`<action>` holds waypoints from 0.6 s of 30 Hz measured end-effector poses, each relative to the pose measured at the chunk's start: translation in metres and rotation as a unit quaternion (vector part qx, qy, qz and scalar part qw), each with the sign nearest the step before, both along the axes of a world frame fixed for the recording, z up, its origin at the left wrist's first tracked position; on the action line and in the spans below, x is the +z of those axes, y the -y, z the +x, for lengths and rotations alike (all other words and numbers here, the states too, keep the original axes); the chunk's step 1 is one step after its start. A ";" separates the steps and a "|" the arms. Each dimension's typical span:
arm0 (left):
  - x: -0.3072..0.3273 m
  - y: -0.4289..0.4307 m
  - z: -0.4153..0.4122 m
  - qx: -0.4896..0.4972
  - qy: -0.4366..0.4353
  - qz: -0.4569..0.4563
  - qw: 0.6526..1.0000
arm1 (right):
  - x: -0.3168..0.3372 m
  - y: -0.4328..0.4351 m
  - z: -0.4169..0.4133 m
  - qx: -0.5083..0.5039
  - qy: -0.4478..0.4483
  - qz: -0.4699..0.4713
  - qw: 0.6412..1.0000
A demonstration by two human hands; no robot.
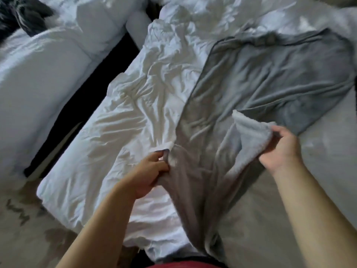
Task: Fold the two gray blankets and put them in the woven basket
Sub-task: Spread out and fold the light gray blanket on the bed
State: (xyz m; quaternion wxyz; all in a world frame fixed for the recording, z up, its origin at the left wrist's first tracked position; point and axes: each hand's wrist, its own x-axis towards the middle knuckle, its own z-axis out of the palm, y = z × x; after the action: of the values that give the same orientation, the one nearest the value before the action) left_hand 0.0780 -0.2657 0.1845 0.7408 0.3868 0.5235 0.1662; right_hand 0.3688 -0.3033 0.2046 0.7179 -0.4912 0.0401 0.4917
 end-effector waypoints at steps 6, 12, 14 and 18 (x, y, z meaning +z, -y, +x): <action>0.067 -0.009 0.059 -0.059 0.080 0.070 0.993 | 0.116 0.065 -0.009 -0.105 0.358 0.140 0.917; 0.089 0.013 0.091 -0.095 0.051 0.106 0.988 | 0.059 0.068 -0.053 0.219 0.391 -0.258 0.856; 0.092 0.017 0.093 -0.106 0.069 0.105 0.986 | 0.053 0.076 -0.050 0.147 0.293 -0.290 0.899; 0.094 0.019 0.092 -0.102 0.108 0.062 0.987 | 0.069 0.078 -0.040 -0.038 0.100 -0.148 0.983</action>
State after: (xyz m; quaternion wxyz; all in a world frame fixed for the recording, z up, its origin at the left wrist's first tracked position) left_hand 0.1703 -0.2848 0.2781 0.7804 0.4633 0.3869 0.1631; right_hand 0.3289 -0.3813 0.2733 0.6562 -0.6367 0.0587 0.4008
